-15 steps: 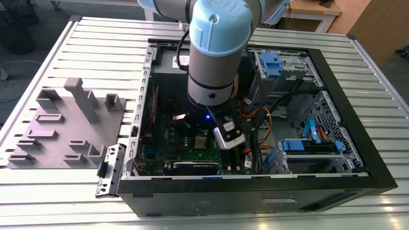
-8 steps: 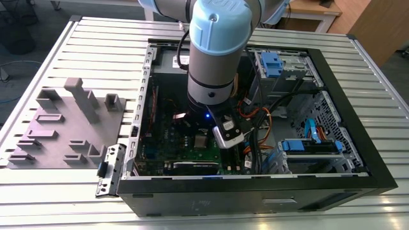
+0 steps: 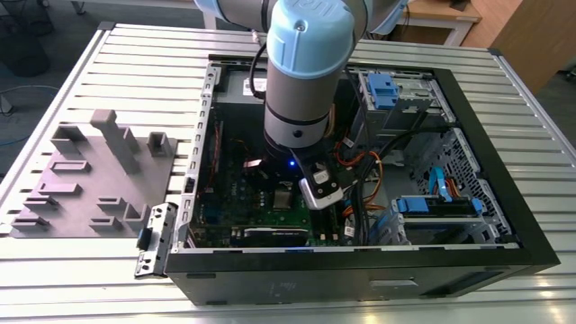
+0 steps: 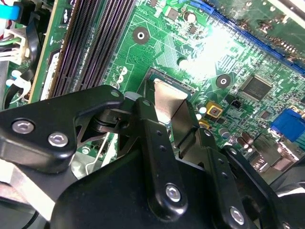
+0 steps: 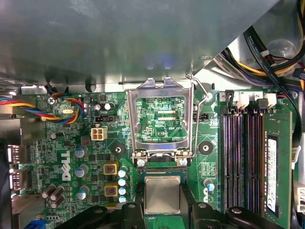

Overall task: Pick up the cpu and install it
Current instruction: 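Place the cpu into insertion slot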

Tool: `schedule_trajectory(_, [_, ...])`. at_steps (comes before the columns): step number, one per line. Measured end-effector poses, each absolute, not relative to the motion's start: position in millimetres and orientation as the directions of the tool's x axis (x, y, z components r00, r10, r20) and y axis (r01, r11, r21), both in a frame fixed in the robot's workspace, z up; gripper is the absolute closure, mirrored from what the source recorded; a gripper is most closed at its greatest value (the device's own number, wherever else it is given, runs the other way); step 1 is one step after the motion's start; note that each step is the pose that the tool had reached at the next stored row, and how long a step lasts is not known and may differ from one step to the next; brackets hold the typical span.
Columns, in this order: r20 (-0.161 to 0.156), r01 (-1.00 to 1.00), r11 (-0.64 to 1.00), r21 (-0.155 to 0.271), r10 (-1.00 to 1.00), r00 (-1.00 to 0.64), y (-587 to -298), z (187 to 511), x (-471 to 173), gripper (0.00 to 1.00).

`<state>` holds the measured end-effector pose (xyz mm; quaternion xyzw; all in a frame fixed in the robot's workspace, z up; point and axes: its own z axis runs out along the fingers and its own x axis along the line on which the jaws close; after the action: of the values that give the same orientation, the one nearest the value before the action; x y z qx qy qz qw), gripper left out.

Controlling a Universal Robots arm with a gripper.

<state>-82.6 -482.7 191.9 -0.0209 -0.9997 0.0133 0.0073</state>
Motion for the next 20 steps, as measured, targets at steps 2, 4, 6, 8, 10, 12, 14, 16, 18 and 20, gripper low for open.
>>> schedule_trajectory(2, [0.014, 0.042, 0.999, -0.027, 0.042, -0.999, -482.6, 191.7, -82.5, 0.61])
schedule_trajectory(4, [0.014, 0.042, 0.999, -0.027, 0.042, -0.999, -482.6, 191.7, -82.5, 0.61])
schedule_trajectory(6, [0.014, 0.042, 0.999, -0.027, 0.042, -0.999, -482.6, 191.6, -82.5, 0.61])
schedule_trajectory(8, [0.014, 0.041, 0.999, -0.027, 0.042, -0.999, -482.6, 191.6, -82.5, 0.61])
schedule_trajectory(10, [0.013, 0.041, 0.999, -0.026, 0.042, -0.999, -482.5, 191.3, -82.4, 0.6])
schedule_trajectory(12, [0.014, 0.042, 0.999, -0.026, 0.042, -0.999, -482.5, 191.3, -82.5, 0.54])
schedule_trajectory(14, [0.014, 0.042, 0.999, -0.027, 0.042, -0.999, -482.6, 191.5, -82.5, 0.47])
schedule_trajectory(16, [0.014, 0.041, 0.999, -0.027, 0.042, -0.999, -482.6, 191.5, -82.5, 0.47])
schedule_trajectory(18, [0.014, 0.041, 0.999, -0.027, 0.042, -0.999, -482.6, 191.9, -82.5, 0.47])
schedule_trajectory(20, [0.014, 0.042, 0.999, -0.027, 0.042, -0.999, -482.6, 194.1, -82.5, 0.47])
